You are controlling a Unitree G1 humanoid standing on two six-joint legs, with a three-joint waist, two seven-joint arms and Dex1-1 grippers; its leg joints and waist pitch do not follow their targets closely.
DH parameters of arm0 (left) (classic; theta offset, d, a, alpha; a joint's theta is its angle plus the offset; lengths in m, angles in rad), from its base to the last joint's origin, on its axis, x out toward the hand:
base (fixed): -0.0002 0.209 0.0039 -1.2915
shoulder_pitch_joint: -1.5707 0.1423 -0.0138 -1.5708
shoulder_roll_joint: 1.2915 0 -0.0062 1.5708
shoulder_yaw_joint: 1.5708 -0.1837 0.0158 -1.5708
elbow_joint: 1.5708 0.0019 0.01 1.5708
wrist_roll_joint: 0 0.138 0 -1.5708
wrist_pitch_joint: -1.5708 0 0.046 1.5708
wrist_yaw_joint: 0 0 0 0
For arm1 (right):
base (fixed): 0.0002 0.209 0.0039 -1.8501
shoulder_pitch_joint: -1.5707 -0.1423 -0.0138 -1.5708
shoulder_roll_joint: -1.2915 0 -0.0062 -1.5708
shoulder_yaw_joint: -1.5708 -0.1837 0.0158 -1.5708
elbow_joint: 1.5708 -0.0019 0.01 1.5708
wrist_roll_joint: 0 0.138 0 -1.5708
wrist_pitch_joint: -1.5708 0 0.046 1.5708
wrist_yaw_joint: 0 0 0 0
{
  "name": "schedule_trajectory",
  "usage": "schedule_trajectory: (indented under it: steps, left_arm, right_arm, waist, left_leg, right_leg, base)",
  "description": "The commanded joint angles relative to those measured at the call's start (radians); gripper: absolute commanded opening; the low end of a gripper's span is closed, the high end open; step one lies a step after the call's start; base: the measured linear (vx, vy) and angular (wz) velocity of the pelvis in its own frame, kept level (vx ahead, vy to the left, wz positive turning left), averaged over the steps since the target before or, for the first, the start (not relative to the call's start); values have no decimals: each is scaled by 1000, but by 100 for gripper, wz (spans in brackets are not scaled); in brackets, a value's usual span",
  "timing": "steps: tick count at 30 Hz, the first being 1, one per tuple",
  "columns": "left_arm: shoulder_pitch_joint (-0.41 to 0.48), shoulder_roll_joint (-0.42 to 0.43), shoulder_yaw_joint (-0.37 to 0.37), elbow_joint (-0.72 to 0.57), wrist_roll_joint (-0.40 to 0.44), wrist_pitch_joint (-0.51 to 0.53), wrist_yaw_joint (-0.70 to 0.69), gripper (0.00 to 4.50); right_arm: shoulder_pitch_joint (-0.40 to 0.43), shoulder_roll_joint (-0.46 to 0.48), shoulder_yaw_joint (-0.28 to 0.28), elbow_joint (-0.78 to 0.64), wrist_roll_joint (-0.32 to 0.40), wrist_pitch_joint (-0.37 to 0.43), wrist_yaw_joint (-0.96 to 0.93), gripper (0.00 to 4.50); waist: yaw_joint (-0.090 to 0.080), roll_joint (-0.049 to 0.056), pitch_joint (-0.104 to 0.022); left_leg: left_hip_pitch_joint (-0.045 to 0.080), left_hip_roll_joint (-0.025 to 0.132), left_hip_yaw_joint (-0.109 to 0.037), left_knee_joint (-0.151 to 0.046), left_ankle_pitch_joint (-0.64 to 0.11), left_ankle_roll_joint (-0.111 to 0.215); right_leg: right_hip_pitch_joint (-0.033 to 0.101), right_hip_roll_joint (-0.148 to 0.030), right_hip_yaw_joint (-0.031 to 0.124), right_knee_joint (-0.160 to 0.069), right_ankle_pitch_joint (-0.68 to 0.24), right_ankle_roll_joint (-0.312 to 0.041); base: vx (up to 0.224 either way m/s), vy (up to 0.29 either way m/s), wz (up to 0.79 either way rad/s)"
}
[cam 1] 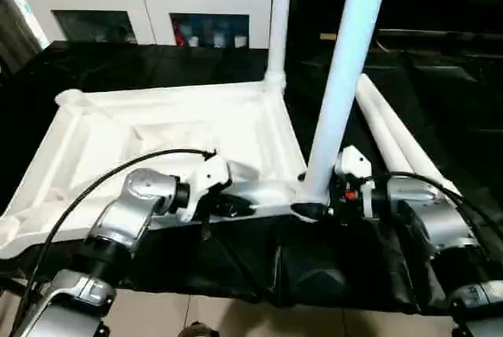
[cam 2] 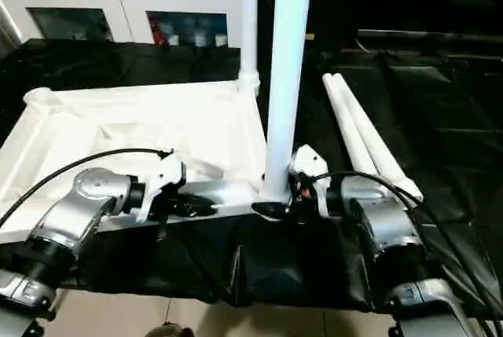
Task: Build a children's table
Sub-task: Rotate leg to tighten
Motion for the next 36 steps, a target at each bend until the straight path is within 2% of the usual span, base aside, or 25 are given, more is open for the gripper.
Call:
schedule_trajectory:
  steps: [1,7,10,13,14,15,16,17,19,22,23,24,25,26,28,30,31,32,34,36]
  left_arm:
    - [-10,-8,-5,-52,-35,-3,-8,0]
    - [-5,-16,-9,-50,-21,2,16,0]
    - [-17,-39,-3,-28,-1,1,71,0]
    - [-54,-91,11,29,37,7,200,0]
    - [-63,-103,14,41,46,10,230,0]
    - [-82,-126,18,67,61,14,286,0]
    - [-102,-151,24,95,80,23,358,0]
    - [-140,-196,42,141,98,44,478,0]
    - [-158,-219,49,159,100,60,521,0]
    - [-191,-258,57,190,110,71,602,0]
    - [-208,-279,66,210,118,68,650,0]
    - [-221,-295,72,226,122,61,682,0]
    - [-230,-305,69,236,128,47,693,0]
    - [-235,-309,64,245,133,26,690,0]
    - [-240,-312,56,255,139,2,683,0]
    - [-245,-322,56,269,134,-30,673,0]
    - [-245,-322,56,269,133,-32,671,0]
    - [-242,-322,55,267,131,-61,667,0]
    - [-239,-321,54,266,132,-77,669,0]
    - [-240,-325,61,277,134,-116,692,0]
  right_arm:
    - [6,9,30,-35,14,12,29,327]
    - [25,33,39,-66,27,45,24,280]
    - [29,57,30,-51,24,31,-11,275]
    - [12,119,3,17,1,8,-143,273]
    - [5,133,-2,36,-8,12,-182,273]
    - [-14,161,-11,84,-31,-1,-268,273]
    - [-35,188,-21,130,-54,-12,-361,273]
    - [-71,235,-47,206,-76,-14,-512,272]
    - [-90,262,-66,242,-75,-8,-584,272]
    - [-124,303,-96,296,-74,-10,-702,272]
    - [-142,324,-112,324,-80,-16,-763,272]
    - [-156,339,-124,345,-82,-23,-804,272]
    - [-165,352,-140,355,-68,-25,-810,307]
    - [-170,362,-152,362,-56,-26,-805,307]
    - [-177,373,-167,371,-41,-26,-800,344]
    - [-190,379,-163,394,-60,-56,-815,351]
    - [-190,378,-161,395,-64,-60,-818,351]
    - [-184,368,-147,385,-90,-98,-860,362]
    - [-179,361,-143,375,-98,-112,-875,362]
    - [-170,352,-151,354,-109,-138,-896,362]
  waist:
    - [-2,-15,-70]
    - [-2,-14,-73]
    - [-1,-15,-72]
    - [-6,-16,-68]
    - [-7,-17,-67]
    - [-9,-18,-65]
    - [-13,-17,-61]
    - [-18,-14,-62]
    - [-22,-16,-61]
    - [-22,-18,-65]
    - [-25,-10,-66]
    - [-25,-12,-68]
    - [-23,-13,-69]
    - [-20,-14,-71]
    - [-20,-13,-75]
    - [-21,-12,-78]
    - [-26,-10,-78]
    - [-28,-12,-82]
    - [-34,-15,-85]
    - [-30,-14,-88]
  left_leg:
    - [20,19,2,-69,-225,54]
    - [18,18,2,-65,-190,64]
    - [19,18,3,-65,-197,61]
    - [20,16,3,-68,-226,42]
    - [23,14,1,-71,-249,28]
    - [24,14,0,-73,-260,23]
    - [27,12,0,-75,-289,9]
    - [31,11,-2,-75,-304,-8]
    - [35,9,-3,-76,-319,-21]
    - [23,9,-4,-77,-285,-2]
    - [25,8,-2,-75,-277,-3]
    - [26,8,-3,-75,-278,-4]
    - [25,8,-2,-73,-265,0]
    - [24,7,0,-70,-250,10]
    - [13,6,-3,-69,-210,27]
    - [13,6,-2,-65,-184,40]
    - [10,5,-3,-65,-172,44]
    - [1,3,-7,-64,-136,49]
    - [2,2,-6,-58,-101,68]
    - [8,3,-1,-50,-79,103]
  right_leg:
    - [44,-38,25,-67,-193,-245]
    - [45,-36,24,-60,-133,-254]
    - [44,-38,25,-63,-145,-254]
    - [42,-40,26,-71,-205,-241]
    - [42,-41,25,-76,-255,-229]
    - [41,-41,25,-78,-278,-222]
    - [38,-42,25,-85,-339,-206]
    - [34,-44,26,-87,-376,-195]
    - [33,-43,24,-94,-412,-180]
    - [40,-42,24,-90,-346,-176]
    - [35,-39,25,-89,-316,-184]
    - [37,-38,24,-87,-308,-189]
    - [39,-39,24,-86,-284,-196]
    - [40,-40,24,-84,-255,-201]
    - [50,-39,22,-76,-192,-207]
    - [51,-37,21,-69,-129,-217]
    - [55,-37,19,-65,-97,-225]
    - [63,-38,17,-57,-54,-228]
    - [62,-36,16,-51,11,-244]
    - [58,-36,19,-49,52,-271]
  base:
    - [0,0,0]
    - [0,0,0]
    - [0,0,0]
    - [0,0,0]
    - [0,0,0]
    - [0,0,0]
    - [0,0,0]
    - [0,0,0]
    - [0,0,0]
    - [0,0,0]
    - [0,0,0]
    - [0,0,0]
    - [0,0,0]
    - [0,0,0]
    - [0,0,0]
    - [0,0,0]
    - [0,0,0]
    - [0,0,0]
    - [0,0,0]
    - [0,0,0]
